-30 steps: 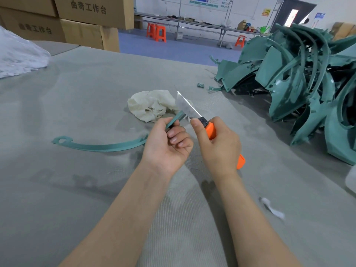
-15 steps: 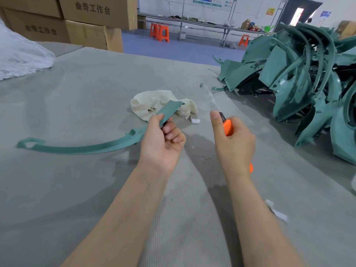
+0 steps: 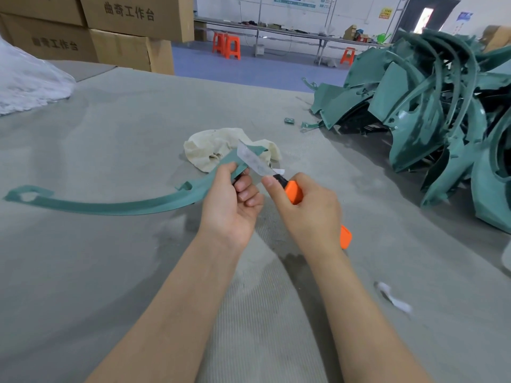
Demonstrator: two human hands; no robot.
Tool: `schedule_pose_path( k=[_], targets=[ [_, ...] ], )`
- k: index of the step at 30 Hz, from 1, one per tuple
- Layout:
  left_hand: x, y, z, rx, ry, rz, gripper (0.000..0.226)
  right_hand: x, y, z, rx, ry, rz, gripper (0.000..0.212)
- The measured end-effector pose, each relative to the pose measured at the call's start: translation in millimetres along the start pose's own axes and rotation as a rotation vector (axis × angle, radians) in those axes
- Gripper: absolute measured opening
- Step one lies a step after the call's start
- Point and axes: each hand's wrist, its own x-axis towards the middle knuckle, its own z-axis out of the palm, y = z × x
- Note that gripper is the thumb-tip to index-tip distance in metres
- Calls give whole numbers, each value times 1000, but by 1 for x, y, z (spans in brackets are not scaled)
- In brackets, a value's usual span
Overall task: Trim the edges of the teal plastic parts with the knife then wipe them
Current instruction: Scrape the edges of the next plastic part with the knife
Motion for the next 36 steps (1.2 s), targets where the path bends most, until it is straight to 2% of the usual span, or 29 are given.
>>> schedule_pose_path(
  k=[4,7,10,16,23,30,36],
  targets=[
    [-2,-1,1,40,5,33,27,-1,0,0,-23,26,10,59],
    [-2,0,1,3,27,29,28,6,5,-5,15,116,117,60],
    [-1,0,1,-26,33,27,29,12,12,-11,-23,135,197,60],
    [-2,-1,2,-14,34,23,29,9,9,-11,16,124,168,60],
    [-2,-1,2,61,47,34,28,-1,-6,-3,19,23,0,58],
    [-3,-1,4,151,24,86,31,12,9,-16,-34,100,225,61],
    [-4,0,3,140,16,64,30,12,5,-20,3,75,262,59]
  ],
)
